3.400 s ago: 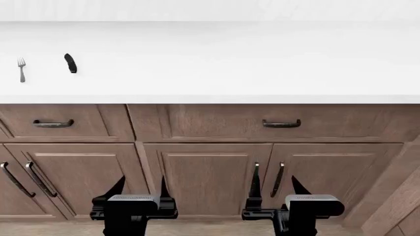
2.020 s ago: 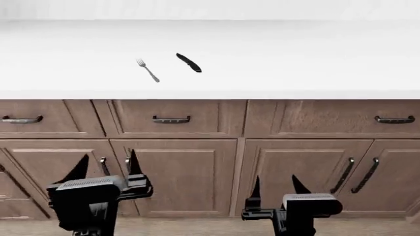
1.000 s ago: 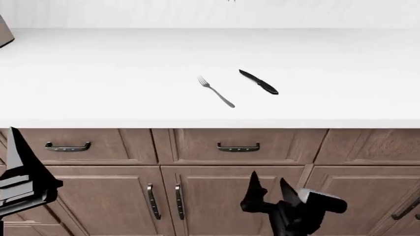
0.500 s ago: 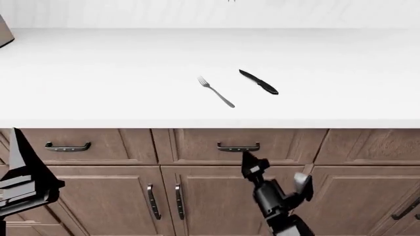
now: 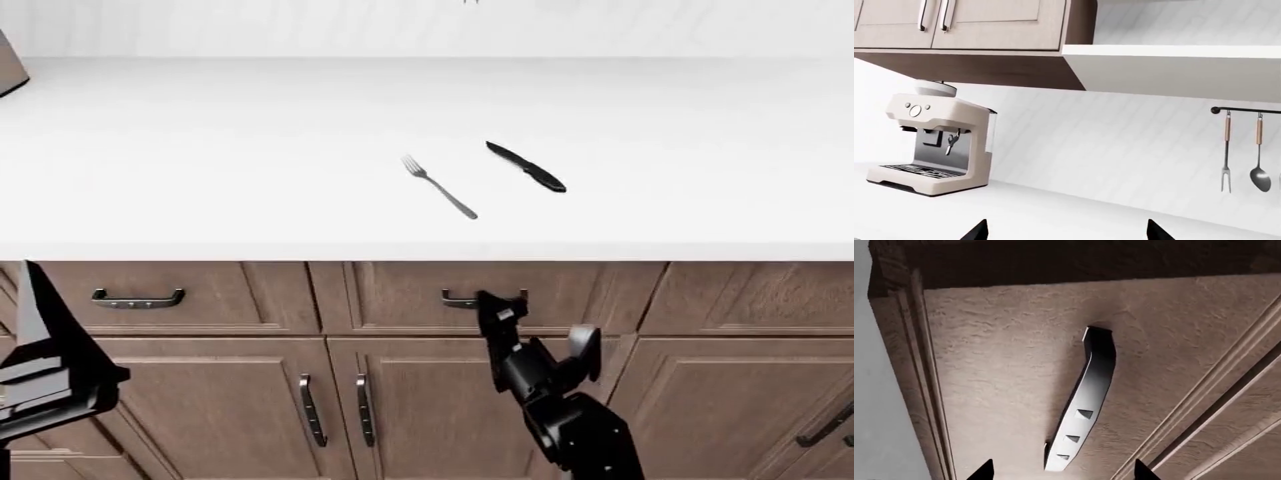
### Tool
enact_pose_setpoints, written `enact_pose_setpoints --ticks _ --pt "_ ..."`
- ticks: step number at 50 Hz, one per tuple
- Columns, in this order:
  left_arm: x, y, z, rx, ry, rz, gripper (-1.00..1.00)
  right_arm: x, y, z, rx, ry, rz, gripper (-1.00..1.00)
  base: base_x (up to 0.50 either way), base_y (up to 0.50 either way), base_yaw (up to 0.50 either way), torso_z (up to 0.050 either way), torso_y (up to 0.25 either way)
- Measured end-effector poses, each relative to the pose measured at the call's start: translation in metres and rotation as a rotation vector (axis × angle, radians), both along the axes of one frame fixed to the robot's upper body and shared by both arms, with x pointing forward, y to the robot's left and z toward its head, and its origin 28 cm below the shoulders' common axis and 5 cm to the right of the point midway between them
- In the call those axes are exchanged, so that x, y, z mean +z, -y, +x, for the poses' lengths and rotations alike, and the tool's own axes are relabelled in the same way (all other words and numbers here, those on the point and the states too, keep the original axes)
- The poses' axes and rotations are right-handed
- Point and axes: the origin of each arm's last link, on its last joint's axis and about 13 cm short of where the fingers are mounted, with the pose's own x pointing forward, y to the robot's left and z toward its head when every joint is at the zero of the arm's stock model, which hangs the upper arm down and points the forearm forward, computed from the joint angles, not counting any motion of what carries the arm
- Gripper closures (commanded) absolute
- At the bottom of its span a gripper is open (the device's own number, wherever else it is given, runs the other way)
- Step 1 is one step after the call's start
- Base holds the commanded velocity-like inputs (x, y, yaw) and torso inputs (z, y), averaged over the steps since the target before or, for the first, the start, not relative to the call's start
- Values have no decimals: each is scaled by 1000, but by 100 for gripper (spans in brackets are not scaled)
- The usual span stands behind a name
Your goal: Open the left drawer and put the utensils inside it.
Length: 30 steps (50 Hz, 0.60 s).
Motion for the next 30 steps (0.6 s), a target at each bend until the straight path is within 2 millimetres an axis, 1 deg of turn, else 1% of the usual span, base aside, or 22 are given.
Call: enact_pose_setpoints --ticks 12,30 --pt "0 -1 0 1 0 -1 -100 4 0 6 14 -33 -3 -100 0 0 0 0 0" --pt "0 -1 1 -1 -1 -2 -100 10 8 13 -42 -56 -10 -100 0 0 0 0 0"
